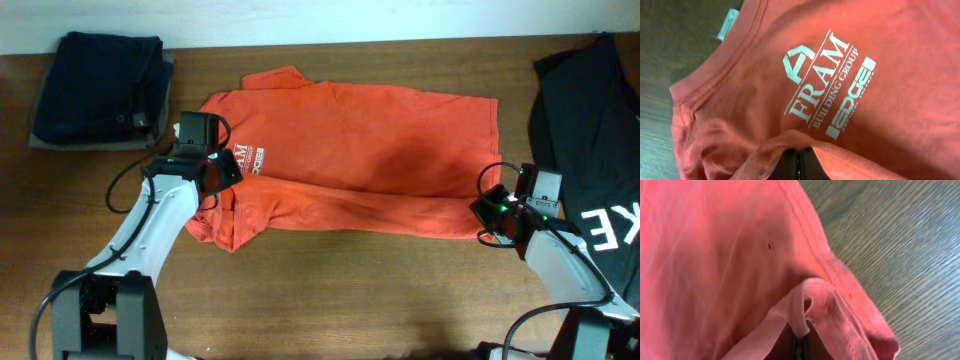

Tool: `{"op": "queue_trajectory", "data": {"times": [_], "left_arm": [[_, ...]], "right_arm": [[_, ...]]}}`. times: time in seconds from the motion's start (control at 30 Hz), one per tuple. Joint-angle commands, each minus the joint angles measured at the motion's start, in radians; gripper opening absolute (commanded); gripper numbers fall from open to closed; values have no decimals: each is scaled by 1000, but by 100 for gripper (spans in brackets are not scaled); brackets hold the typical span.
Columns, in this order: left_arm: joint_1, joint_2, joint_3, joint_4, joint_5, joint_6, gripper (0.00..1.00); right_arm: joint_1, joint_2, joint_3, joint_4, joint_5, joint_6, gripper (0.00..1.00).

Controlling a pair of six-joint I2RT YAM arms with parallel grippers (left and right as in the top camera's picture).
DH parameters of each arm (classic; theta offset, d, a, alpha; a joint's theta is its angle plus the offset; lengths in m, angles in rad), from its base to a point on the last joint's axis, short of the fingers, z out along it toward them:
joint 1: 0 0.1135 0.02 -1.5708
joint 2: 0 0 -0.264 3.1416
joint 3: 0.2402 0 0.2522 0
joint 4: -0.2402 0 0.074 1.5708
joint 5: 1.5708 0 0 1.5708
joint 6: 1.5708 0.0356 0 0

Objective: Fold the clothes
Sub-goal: 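Lift the hem with both grippers and fold it up toward the collar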

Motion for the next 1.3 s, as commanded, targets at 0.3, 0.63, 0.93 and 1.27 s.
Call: {"op": "queue_trajectory", "data": {"times": [0.3, 0.63, 0.93, 1.27], "left_arm": [[2, 6, 17, 46, -26, 66, 73], [2, -11, 137, -223, -4, 81, 78], [2, -24, 187, -570, 48, 20, 78], [2, 42, 86, -530, 124, 32, 65]], "right_arm": [[5, 3, 19, 116, 47, 3, 71], [5, 3, 238, -92, -11, -140, 97], [5, 3, 443, -413, -11, -206, 99], [5, 3, 443, -462, -34, -206, 99]]}}
